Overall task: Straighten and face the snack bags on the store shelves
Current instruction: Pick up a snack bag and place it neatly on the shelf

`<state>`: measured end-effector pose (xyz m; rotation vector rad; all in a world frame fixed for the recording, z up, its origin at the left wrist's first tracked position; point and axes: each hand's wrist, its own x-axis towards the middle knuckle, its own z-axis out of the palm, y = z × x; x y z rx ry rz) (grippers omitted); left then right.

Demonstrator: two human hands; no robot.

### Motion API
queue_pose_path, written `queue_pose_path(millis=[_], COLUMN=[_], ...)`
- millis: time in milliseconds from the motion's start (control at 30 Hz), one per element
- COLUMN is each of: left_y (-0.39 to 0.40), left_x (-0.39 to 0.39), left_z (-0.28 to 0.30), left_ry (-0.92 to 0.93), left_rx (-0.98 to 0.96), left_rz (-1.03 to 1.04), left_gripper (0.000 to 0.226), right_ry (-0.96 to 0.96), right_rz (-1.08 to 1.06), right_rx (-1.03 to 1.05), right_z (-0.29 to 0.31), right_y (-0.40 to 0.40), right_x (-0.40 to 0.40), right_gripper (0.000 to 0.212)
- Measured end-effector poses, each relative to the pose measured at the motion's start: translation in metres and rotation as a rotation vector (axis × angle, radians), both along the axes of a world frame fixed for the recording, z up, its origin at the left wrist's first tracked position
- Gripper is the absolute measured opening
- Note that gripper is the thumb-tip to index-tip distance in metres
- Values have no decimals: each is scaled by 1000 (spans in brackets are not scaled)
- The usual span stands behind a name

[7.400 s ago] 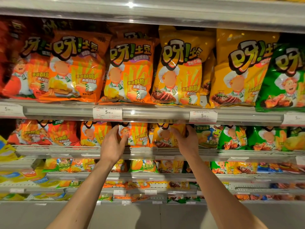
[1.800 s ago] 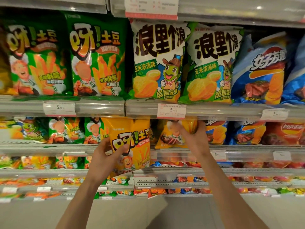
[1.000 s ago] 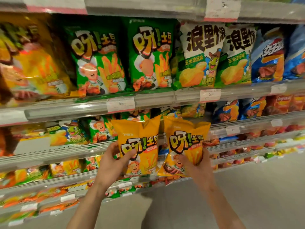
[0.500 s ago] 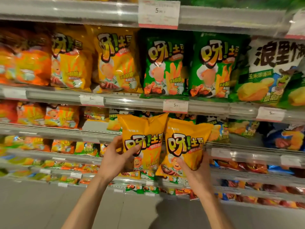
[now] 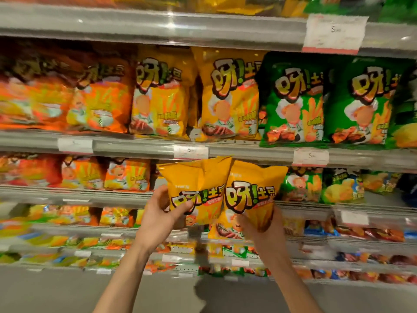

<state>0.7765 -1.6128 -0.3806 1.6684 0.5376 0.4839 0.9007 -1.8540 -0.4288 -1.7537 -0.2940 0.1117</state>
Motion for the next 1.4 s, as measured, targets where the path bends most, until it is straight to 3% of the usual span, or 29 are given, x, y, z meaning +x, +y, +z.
queue_pose_path(millis=[100,267,400,733,833,967,1100,1233,1400], left_y=[40,80,91,114,113,110,116,132,130], left_x=[-3,-4,-2,-5,-4,-1,2,7,12], left_z=[3,9,18,9,10,8,-2,-7,-10], left_ry=[2,-25,-103,-201,-201,-189,-137,-24,99], left_rx=[-4,100,177,258,267,287,311,300,233], left_rz=[-60,-102,-148,-124,-104,-77,-85,-154,-204], left_gripper=[82,39,48,38,51,59,48,26,39], right_ry=[21,-3,-34,-19,-30,-26,10,26,17], right_rz=[-23,-99,-132,-134,-128,-125,-108,-91,-80], right_rx=[2,15,19,41,44,29,-2,-16,16], right_z=[4,5,3,3,1,-4,-8,-10,-11], right_y=[30,53,61,73,73,71,72,77,82], right_x=[-10,-30,-34,-39,-37,-37,-36,-36,-38], right_gripper=[86,91,77,78,79,86,106,97,93])
